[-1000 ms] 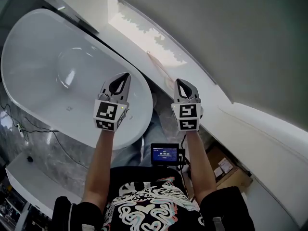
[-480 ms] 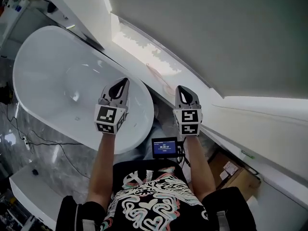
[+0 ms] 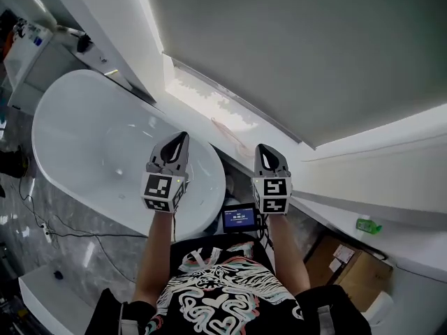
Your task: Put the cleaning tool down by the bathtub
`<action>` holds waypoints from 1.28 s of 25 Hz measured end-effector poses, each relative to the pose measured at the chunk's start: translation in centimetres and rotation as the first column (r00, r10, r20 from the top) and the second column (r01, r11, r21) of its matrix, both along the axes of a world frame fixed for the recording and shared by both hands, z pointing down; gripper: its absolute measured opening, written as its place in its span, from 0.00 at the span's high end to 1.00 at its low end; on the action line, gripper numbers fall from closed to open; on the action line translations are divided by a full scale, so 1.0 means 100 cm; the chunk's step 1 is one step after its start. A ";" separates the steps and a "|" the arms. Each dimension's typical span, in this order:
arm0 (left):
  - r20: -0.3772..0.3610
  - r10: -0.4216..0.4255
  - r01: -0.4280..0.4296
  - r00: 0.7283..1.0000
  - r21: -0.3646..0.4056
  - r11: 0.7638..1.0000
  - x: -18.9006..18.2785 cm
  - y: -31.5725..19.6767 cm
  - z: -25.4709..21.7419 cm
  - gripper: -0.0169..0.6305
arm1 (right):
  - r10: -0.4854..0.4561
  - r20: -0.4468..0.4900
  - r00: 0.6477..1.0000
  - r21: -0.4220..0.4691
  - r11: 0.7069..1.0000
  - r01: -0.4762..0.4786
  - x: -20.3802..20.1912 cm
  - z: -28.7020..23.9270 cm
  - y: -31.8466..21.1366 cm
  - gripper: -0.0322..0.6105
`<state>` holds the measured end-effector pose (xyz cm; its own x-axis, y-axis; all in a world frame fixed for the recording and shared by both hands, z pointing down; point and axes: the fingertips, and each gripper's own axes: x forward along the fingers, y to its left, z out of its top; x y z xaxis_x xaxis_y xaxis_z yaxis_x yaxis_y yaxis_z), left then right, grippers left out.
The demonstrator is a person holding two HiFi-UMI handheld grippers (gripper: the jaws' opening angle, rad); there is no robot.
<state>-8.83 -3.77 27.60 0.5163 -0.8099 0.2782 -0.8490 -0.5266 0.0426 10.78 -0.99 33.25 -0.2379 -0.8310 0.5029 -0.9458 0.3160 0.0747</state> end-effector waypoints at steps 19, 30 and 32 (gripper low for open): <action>-0.016 0.021 -0.017 1.000 0.231 0.973 -0.005 0.034 -0.118 0.95 | 0.022 0.118 0.993 0.260 0.964 -0.053 -0.021 -0.126 0.027 0.91; -0.033 -0.005 0.014 0.999 0.264 0.965 -0.016 0.044 -0.135 0.95 | -0.009 0.141 0.990 0.308 0.951 -0.035 -0.032 -0.151 0.043 0.91; -0.035 -0.002 0.012 0.999 0.265 0.964 -0.014 0.043 -0.136 0.95 | -0.008 0.138 0.990 0.306 0.951 -0.035 -0.032 -0.151 0.044 0.91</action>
